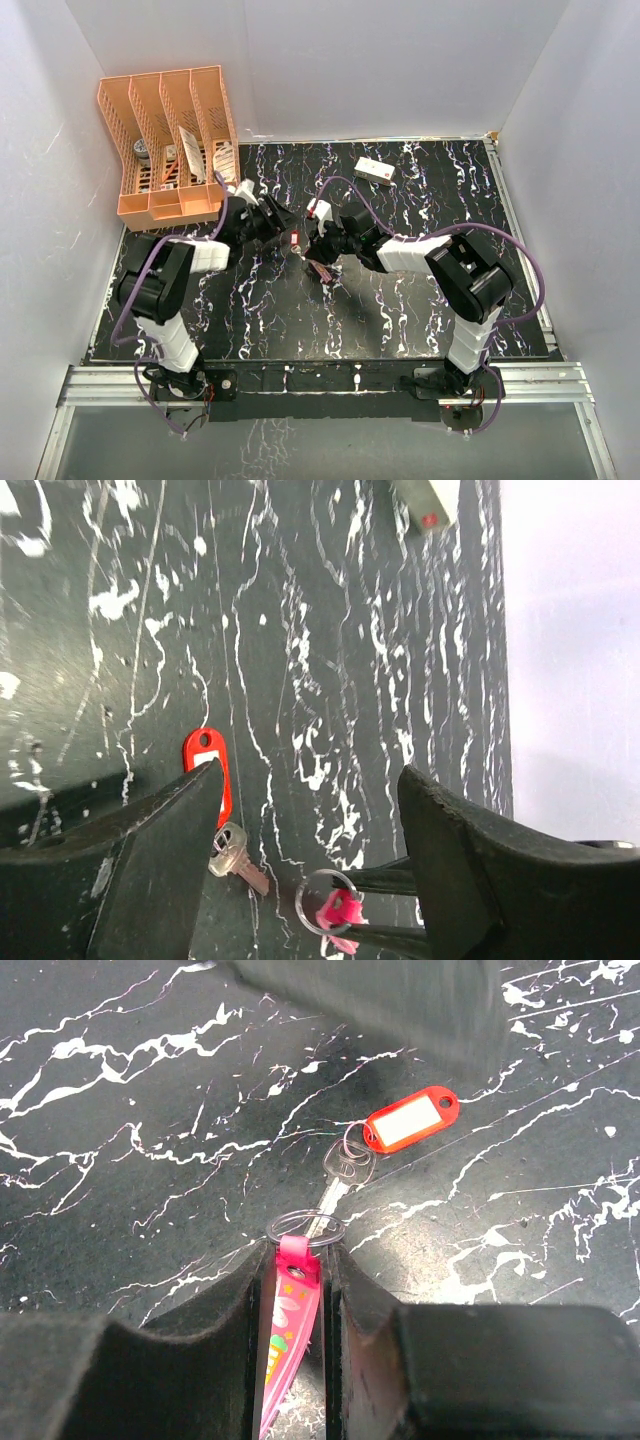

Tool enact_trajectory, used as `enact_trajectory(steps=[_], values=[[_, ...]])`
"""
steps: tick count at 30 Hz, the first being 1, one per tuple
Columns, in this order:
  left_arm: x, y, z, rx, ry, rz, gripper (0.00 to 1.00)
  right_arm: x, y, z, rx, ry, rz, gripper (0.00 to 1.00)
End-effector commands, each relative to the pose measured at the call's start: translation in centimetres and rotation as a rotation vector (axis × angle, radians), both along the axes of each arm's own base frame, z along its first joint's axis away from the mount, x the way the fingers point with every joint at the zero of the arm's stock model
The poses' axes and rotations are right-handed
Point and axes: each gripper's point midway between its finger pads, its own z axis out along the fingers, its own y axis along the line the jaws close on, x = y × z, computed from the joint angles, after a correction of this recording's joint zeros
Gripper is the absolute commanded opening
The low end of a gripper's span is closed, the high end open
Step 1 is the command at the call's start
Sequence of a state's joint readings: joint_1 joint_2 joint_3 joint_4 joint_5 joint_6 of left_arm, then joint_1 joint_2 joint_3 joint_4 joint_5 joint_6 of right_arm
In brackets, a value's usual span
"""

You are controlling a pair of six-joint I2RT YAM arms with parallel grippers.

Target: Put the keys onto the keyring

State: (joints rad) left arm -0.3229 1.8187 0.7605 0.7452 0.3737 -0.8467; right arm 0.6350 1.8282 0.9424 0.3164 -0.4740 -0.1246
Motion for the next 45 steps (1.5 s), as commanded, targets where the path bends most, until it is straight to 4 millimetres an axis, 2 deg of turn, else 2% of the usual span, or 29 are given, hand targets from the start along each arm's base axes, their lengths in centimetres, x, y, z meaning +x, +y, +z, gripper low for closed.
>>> enact_trajectory(steps=[1,6,9,13,21,31,45], values=[[1.1,3.7,4.3,0.061,-0.092,0.115,0.7,1.0,0.4,3.3,0.061,-0.087,-0.024,0.03],[0.0,4.1,4.8,0.097,-0.062,0.088,0.72,0.9,-0.3,3.5,0.053,-0.081,-0.052,0.03],[-0.8,3.9,4.1,0.097,-0.023,0.065,0.73,1.0,-0.7,5.0,0.069,-0.105,-0.072,0.03],[-1.7,3.4,3.3,0.078,0.004,0.027,0.73,1.1,-1.3,5.2,0.064,-0.101,-0.099,0.03],[-2.8,3.4,2.2,0.118,-0.017,-0.034,0.66,1.1,-2.4,5.6,0.071,-0.085,-0.148,0.03],[-3.7,2.3,1.8,0.058,0.028,-0.091,0.55,1.1,-3.7,5.6,0.066,-0.092,-0.17,0.02],[-5.1,1.1,-0.3,0.038,0.09,-0.145,0.5,1.1,-4.2,6.0,0.077,-0.092,-0.177,0.03]])
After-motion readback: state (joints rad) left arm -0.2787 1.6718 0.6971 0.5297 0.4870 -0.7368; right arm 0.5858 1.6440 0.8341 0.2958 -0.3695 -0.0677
